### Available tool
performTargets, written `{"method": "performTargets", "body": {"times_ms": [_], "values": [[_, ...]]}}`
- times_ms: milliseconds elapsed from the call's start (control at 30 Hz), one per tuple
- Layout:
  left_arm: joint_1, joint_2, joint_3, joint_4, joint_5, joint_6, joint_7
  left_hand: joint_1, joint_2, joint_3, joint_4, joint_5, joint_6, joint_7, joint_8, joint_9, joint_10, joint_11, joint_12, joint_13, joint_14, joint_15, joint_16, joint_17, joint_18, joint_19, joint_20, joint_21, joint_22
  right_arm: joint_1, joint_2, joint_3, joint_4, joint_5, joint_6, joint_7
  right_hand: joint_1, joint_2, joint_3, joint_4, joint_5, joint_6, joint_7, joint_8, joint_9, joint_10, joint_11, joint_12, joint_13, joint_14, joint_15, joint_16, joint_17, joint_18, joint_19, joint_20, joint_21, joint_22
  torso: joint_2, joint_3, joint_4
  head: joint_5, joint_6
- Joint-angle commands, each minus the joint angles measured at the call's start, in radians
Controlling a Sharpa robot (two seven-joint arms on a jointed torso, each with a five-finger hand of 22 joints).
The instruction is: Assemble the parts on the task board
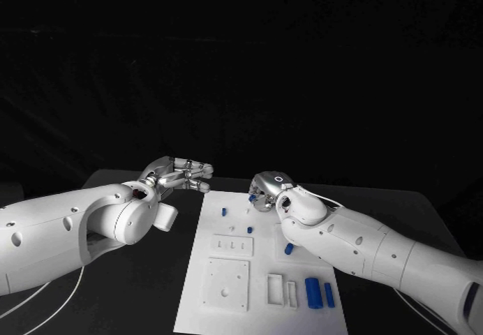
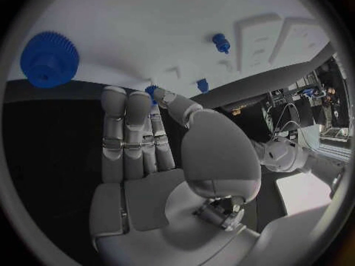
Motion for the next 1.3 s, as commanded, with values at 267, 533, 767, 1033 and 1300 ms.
{"method": "performTargets", "body": {"times_ms": [267,533,767,1033,1300], "values": [[0.002,0.003,0.001,0.0,-0.005,0.014,0.003,-0.011,0.0,0.003,-0.005,0.002,-0.005,0.001,-0.001,0.001,-0.007,-0.001,-0.005,0.001,-0.008,0.002,0.005,-0.002,-0.003,-0.009,-0.002,0.003,0.002,0.0,0.005,-0.004,-0.011,-0.01,0.007,0.006,-0.002,0.0,-0.008,-0.001,-0.001,0.003,0.001,0.003,0.001,0.003,-0.001,0.001,0.001,0.0,-0.006,0.002,-0.004,0.012,0.013,0.0,-0.017,0.013,0.002,-0.0014,-0.0028,0.007,0.001],[0.002,0.006,0.001,0.0,-0.005,0.014,0.002,-0.011,0.0,0.003,-0.005,0.002,-0.005,0.001,-0.001,0.001,-0.007,-0.001,-0.005,0.001,-0.008,0.002,0.005,-0.002,-0.003,-0.009,-0.002,0.003,0.002,0.0,0.018,-0.012,-0.029,-0.005,0.007,0.014,-0.002,-0.001,-0.016,-0.001,-0.004,-0.004,0.002,0.003,0.001,-0.005,0.001,0.001,0.001,0.0,-0.005,-0.002,-0.008,0.012,0.014,0.001,-0.033,0.02,0.004,-0.0031,0.0013,0.006,-0.001],[0.002,0.005,0.001,0.0,-0.005,0.013,0.002,-0.011,0.0,0.003,-0.005,0.002,-0.005,0.001,-0.001,0.001,-0.007,-0.001,-0.005,0.001,-0.008,0.002,0.005,-0.002,-0.003,-0.009,-0.002,0.003,0.002,0.0,0.025,-0.016,-0.029,-0.003,0.0,0.014,-0.002,-0.001,-0.016,-0.001,-0.004,-0.004,0.002,0.003,0.001,-0.005,0.001,0.001,0.001,0.0,-0.005,-0.002,-0.008,0.012,0.014,0.001,-0.033,0.02,0.003,-0.0042,-0.0017,0.011,-0.003],[0.002,0.006,0.001,0.0,-0.005,0.014,0.002,-0.011,0.0,0.003,-0.005,0.002,-0.005,0.001,-0.001,0.001,-0.007,-0.001,-0.005,0.001,-0.008,0.002,0.005,-0.002,-0.003,-0.009,-0.002,0.003,0.002,0.0,0.027,-0.018,-0.027,-0.003,0.007,0.013,-0.002,-0.003,-0.018,-0.003,-0.009,-0.003,0.002,0.003,0.001,-0.005,0.001,0.001,0.001,0.0,-0.005,-0.002,-0.008,0.012,0.018,0.002,-0.043,0.029,0.003,-0.0052,-0.0042,0.014,-0.003],[0.002,0.008,0.001,-0.002,-0.005,0.014,0.001,-0.011,0.0,0.003,-0.005,0.002,-0.005,0.001,-0.001,0.001,-0.007,-0.001,-0.005,0.001,-0.008,0.002,0.005,-0.002,-0.003,-0.009,-0.002,0.003,0.002,0.002,0.028,-0.022,-0.034,0.01,0.021,0.01,-0.019,-0.036,-0.059,0.007,-0.034,-0.076,0.019,0.001,-0.003,-0.077,0.023,0.002,0.0,0.001,0.016,-0.008,-0.013,0.014,0.016,0.017,-0.091,0.023,0.004,-0.0057,-0.0056,0.012,-0.002]]}}
